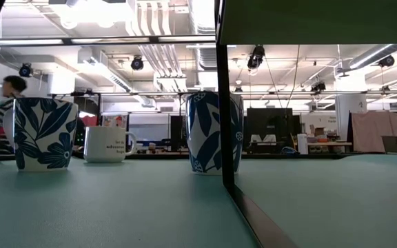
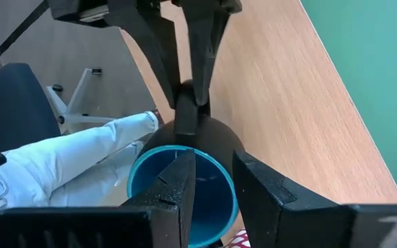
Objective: Place coffee mugs
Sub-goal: Put the black mug on the shelf
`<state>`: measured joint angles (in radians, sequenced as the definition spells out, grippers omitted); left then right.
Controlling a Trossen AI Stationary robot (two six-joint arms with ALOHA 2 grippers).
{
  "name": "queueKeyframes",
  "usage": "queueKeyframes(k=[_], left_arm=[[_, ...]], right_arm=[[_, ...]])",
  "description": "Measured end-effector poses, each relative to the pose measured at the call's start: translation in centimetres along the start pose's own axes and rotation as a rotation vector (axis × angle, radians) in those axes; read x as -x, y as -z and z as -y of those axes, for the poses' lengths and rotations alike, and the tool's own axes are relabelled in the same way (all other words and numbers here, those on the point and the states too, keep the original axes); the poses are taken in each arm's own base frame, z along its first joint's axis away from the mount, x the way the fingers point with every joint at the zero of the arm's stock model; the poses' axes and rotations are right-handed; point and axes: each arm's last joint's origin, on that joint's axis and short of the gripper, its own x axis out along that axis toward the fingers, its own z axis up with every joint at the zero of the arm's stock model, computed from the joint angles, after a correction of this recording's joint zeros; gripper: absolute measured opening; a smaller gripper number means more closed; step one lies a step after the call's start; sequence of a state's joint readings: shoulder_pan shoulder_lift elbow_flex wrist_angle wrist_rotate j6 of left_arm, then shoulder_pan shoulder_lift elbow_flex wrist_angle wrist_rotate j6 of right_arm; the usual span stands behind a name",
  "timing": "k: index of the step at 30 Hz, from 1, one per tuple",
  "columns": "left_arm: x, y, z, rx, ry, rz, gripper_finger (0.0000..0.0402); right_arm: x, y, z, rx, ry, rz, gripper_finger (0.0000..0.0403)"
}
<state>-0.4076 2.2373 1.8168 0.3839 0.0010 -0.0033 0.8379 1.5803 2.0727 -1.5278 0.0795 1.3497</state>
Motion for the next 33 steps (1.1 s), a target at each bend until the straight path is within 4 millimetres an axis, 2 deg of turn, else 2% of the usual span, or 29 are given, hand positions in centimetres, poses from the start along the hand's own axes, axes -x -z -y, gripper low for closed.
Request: queueKeyframes(k=[22, 33], left_arm=[[0.04, 0.14, -0.20, 0.057, -0.005, -0.027, 0.0067], [0.07, 0.33, -0.03, 0.087, 0.003, -0.056, 0.0107]], right_arm=[[0.00, 0.00, 0.00, 0.041, 0.000, 0.000, 0.0086], [0.01, 0.09, -0.02, 0.031, -0.003, -0.011, 0.0086]])
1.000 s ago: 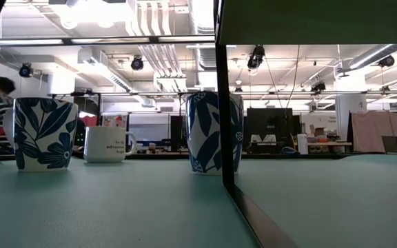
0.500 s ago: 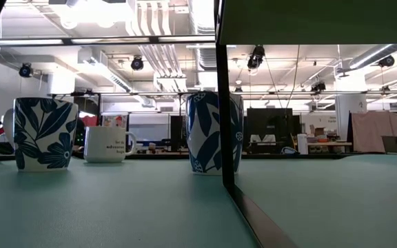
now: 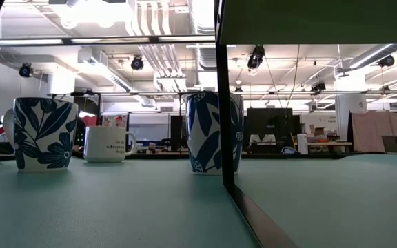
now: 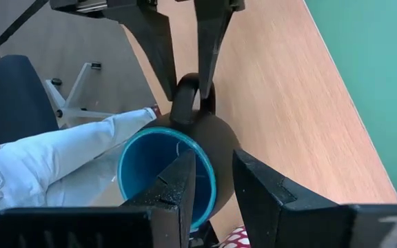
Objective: Place coffee mugs
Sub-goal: Put the black mug on the shelf
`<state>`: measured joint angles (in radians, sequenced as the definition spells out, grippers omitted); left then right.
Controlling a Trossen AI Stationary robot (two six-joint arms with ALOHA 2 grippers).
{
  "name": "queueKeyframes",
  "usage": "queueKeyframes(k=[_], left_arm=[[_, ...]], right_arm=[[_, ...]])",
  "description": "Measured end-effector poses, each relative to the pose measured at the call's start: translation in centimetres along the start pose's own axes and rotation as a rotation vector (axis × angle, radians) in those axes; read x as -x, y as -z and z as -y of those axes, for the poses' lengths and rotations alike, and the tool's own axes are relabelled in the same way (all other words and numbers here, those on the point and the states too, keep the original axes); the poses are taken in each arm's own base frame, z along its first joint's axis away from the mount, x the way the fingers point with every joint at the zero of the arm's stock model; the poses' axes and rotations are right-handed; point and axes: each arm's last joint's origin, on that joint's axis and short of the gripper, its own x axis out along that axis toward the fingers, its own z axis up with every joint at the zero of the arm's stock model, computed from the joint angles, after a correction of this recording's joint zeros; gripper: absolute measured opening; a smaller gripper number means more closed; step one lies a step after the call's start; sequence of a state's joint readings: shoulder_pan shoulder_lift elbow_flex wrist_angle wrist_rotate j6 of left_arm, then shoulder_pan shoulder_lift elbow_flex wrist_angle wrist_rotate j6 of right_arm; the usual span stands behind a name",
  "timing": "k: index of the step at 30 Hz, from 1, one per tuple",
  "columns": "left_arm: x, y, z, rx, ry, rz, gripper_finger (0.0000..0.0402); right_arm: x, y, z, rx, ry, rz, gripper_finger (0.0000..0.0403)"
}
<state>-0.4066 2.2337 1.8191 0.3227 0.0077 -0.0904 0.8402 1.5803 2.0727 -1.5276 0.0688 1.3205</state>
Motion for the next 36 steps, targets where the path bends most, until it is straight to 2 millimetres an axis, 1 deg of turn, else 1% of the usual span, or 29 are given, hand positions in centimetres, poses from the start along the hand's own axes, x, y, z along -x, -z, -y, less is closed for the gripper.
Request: queueKeyframes(k=[6, 10, 14, 17, 20, 25, 28, 31, 36], left_arm=[[0.0, 0.1, -0.1, -0.001, -0.004, -0.013, 0.0122], [0.1, 0.2, -0.1, -0.001, -0.010, -0.030, 0.0123], [0.2, -0.2, 0.0, -0.002, -0.011, -0.028, 0.0123], [0.2, -0.7, 0.1, -0.018, -0.013, -0.070, 0.0123], [0.5, -1.8, 0.1, -0.057, -0.024, -0.154, 0.0123], [1.7, -5.3, 0.4, -0.116, -0.034, -0.289, 0.0123], [2.5, -6.7, 0.6, -0.126, -0.036, -0.362, 0.0123], [3.2, -7.6, 0.7, -0.126, -0.036, -0.422, 0.0123], [4.4, -7.8, 0.5, -0.096, 0.012, -0.548, 0.0123]], right_arm=[[0.0, 0.1, -0.1, -0.006, -0.015, -0.034, 0.0086], [-0.2, 0.6, -0.7, -0.004, -0.043, -0.045, 0.0086], [-0.6, 1.0, -0.9, -0.013, -0.035, -0.056, 0.0086], [-0.9, 1.3, -1.1, -0.010, -0.029, -0.064, 0.0086], [-1.2, 1.5, -1.0, -0.001, -0.005, -0.075, 0.0086], [-1.3, 1.6, -0.6, -0.006, 0.037, -0.082, 0.0086], [-1.3, 1.7, -0.6, -0.002, 0.037, -0.082, 0.0086], [-1.6, 1.7, -0.6, 0.004, 0.052, -0.069, 0.0086], [-2.5, 1.6, -0.4, 0.008, 0.099, -0.022, 0.0086]])
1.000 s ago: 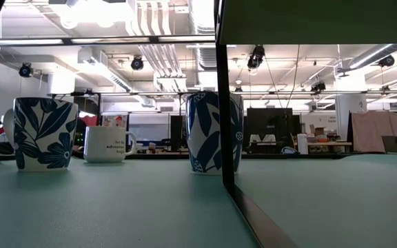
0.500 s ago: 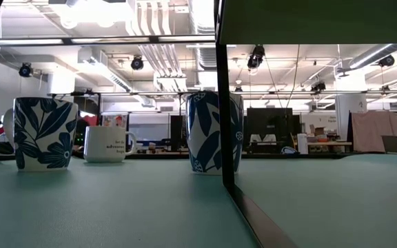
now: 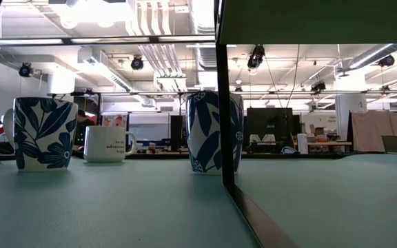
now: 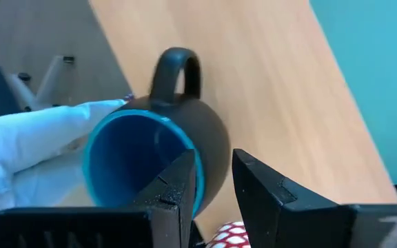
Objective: Place coffee mugs
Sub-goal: Put the black mug on the shelf
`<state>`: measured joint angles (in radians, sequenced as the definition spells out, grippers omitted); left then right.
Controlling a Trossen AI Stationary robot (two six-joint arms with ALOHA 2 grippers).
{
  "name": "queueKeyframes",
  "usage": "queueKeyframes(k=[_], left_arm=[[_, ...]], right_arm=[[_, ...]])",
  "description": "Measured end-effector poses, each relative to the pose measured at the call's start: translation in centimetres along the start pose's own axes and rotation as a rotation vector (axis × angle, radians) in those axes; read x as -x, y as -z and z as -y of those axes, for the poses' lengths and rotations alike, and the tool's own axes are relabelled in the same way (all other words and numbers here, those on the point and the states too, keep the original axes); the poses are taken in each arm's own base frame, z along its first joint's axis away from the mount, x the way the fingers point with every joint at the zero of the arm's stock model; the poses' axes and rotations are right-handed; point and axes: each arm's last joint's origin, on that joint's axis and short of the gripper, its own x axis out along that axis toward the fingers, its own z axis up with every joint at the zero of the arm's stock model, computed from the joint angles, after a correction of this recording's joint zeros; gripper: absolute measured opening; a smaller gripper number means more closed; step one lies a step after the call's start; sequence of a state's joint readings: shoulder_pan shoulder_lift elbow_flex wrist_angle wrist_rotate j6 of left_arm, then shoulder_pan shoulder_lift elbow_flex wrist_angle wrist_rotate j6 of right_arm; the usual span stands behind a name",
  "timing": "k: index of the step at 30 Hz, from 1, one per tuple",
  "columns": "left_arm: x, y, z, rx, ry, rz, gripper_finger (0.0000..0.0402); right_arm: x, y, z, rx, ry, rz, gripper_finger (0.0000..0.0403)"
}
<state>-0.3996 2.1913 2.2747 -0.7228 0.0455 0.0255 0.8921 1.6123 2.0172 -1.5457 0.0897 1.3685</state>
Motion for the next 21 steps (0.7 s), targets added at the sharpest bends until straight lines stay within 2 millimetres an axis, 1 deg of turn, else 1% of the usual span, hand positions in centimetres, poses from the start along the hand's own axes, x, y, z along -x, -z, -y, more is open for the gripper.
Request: queueKeyframes(k=[4, 7, 11, 16, 18, 21], left_arm=[[1.7, 0.0, -0.3, 0.045, 0.064, -0.053, 0.0123], [3.0, 0.1, -0.4, 0.044, 0.059, -0.087, 0.0123], [5.0, 0.0, -0.4, 0.036, 0.025, -0.122, 0.0123], [6.9, 0.7, 0.0, 0.073, -0.019, -0.230, 0.0124], [7.6, 0.9, 0.4, 0.086, -0.043, -0.263, 0.0123], [9.0, 1.2, 1.3, 0.094, -0.081, -0.309, 0.0123]], right_arm=[[-0.8, 0.1, 0.4, 0.028, 0.058, -0.011, 0.0086], [-1.3, 0.1, 0.6, 0.055, 0.080, -0.016, 0.0086], [-2.1, -0.9, 1.5, 0.091, 0.126, -0.002, 0.0086], [-2.8, -3.4, 4.1, 0.108, 0.189, -0.001, 0.0086], [-2.3, -4.5, 5.5, 0.100, 0.195, 0.008, 0.0086], [-1.2, -5.9, 8.1, 0.082, 0.201, 0.044, 0.0086]])
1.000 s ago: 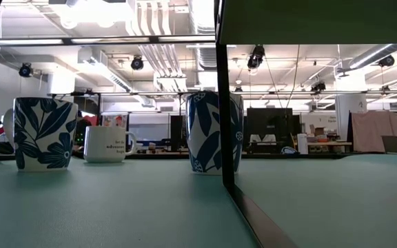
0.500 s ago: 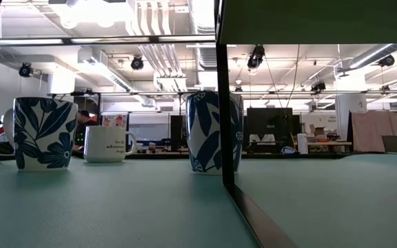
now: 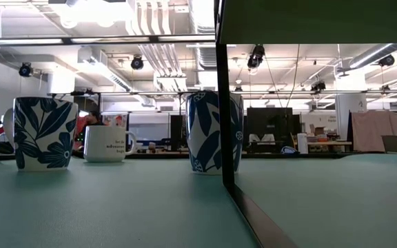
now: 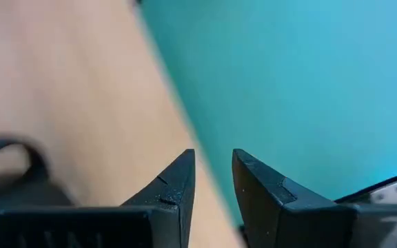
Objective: Place coffee mugs
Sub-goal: Put the black mug on the shelf
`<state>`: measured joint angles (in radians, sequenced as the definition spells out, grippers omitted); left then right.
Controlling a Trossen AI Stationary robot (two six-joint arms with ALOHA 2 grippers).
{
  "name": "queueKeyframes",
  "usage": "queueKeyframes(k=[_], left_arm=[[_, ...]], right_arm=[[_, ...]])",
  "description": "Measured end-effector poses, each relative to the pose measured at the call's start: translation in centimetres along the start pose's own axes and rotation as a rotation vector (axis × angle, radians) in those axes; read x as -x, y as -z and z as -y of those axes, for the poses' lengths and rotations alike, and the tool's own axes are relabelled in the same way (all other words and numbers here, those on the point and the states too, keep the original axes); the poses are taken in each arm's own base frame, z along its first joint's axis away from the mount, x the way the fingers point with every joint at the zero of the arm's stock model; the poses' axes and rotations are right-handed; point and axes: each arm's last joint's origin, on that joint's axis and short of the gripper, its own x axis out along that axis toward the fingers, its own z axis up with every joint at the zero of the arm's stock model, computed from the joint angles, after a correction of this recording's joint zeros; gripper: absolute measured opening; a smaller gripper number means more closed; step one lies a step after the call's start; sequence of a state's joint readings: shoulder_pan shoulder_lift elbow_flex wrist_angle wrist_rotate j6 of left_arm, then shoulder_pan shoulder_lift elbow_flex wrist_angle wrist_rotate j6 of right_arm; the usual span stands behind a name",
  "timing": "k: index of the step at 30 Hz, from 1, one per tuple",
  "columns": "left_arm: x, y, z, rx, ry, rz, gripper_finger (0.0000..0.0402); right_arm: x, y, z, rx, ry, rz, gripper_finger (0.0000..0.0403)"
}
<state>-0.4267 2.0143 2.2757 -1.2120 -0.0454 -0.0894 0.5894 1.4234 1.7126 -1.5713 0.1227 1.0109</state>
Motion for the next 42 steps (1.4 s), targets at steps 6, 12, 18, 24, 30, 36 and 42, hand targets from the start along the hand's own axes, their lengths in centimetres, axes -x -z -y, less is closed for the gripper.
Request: queueKeyframes(k=[6, 12, 18, 24, 30, 36, 42], left_arm=[[2.2, 1.4, 1.6, 0.057, -0.138, -0.034, 0.0123], [3.6, 3.8, 3.8, 0.267, -0.334, 0.032, 0.0123], [3.6, 7.1, 6.5, 0.537, -0.551, 0.251, 0.0123], [2.2, 9.5, 8.2, 0.753, -0.605, 0.405, 0.0123], [1.6, 9.9, 8.6, 0.853, -0.594, 0.435, 0.0123], [1.7, 10.1, 8.4, 0.881, -0.626, 0.468, 0.0123], [1.7, 10.4, 8.3, 0.882, -0.653, 0.460, 0.0123]], right_arm=[[0.6, -0.9, 3.5, 0.105, -0.026, 0.089, 0.0086], [1.5, 0.3, 3.0, 0.142, -0.216, 0.094, 0.0086], [2.4, 1.2, 3.1, 0.175, -0.276, 0.097, 0.0095], [1.8, 0.9, 2.6, 0.247, -0.257, 0.091, 0.0114], [1.1, 0.8, 1.5, 0.264, -0.342, -0.015, 0.0077], [1.6, 1.2, -0.3, 0.219, -0.544, -0.084, 0.0083], [1.8, 2.6, -1.3, 0.185, -0.558, -0.143, 0.0112]])
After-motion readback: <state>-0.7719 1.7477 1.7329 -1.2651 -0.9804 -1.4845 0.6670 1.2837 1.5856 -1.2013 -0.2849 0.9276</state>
